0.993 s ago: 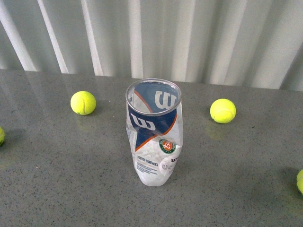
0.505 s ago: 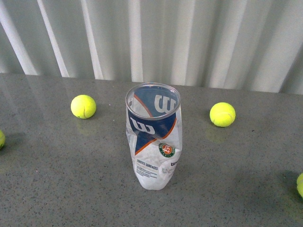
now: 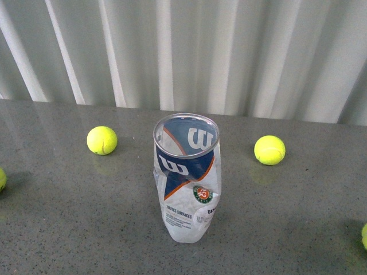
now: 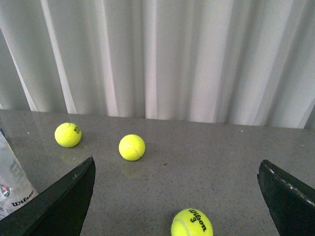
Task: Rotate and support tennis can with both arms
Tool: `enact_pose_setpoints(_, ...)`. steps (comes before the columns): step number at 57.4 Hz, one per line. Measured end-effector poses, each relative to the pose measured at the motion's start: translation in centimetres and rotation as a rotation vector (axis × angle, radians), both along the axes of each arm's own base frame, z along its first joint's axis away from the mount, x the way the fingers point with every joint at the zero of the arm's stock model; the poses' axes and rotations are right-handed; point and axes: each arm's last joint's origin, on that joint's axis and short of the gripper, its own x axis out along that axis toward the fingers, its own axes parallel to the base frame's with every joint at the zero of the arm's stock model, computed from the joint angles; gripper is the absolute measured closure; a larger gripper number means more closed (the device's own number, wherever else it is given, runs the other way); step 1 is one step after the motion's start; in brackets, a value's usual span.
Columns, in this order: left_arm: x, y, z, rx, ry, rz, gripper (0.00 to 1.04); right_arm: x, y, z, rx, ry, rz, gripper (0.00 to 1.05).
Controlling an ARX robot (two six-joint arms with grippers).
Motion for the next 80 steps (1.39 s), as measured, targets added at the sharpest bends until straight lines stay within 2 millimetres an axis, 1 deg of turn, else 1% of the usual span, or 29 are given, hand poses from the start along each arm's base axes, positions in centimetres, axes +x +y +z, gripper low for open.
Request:
enact_pose_setpoints(5,-0.4,0.6,-0.8,-0.001,-0.003,-0.022,1.01,0.0,0.0,0.0,0.000,0.000,0.000,0.07)
enact_pose_setpoints(10,-0.9,1.1,-1.5,-0.002,-0.007,-0.007,1.01,0.0,0.0,0.0,0.000,0.000,0.000,0.07)
enact_pose_setpoints(27,-2.0,1.3,-3.2,-0.002,-0.008,0.003,1.01,0.0,0.0,0.0,0.000,0.000,0.000,0.07)
enact_pose_setpoints(51,-2.9,1.3,-4.5,-0.002,-0.016,0.003,1.01,0.0,0.0,0.0,0.000,0.000,0.000,0.07)
enact_pose_setpoints(63,-3.4,1.3,-4.4,-0.004,-0.038,0.001,1.01,0.0,0.0,0.0,0.000,0.000,0.000,0.07)
enact_pose_setpoints(68,-4.1,1.2,-4.8,-0.005,-0.003,0.001,1.01,0.0,0.0,0.0,0.000,0.000,0.000,0.07)
enact_pose_setpoints(72,-4.4,1.3,-4.7,-0.005,-0.030,0.001,1.01,0.0,0.0,0.0,0.000,0.000,0.000,0.07)
enact_pose_setpoints(80,-4.5,1.3,-4.7,-0.005,-0.032,0.001,1.01,0.0,0.0,0.0,0.000,0.000,0.000,0.07)
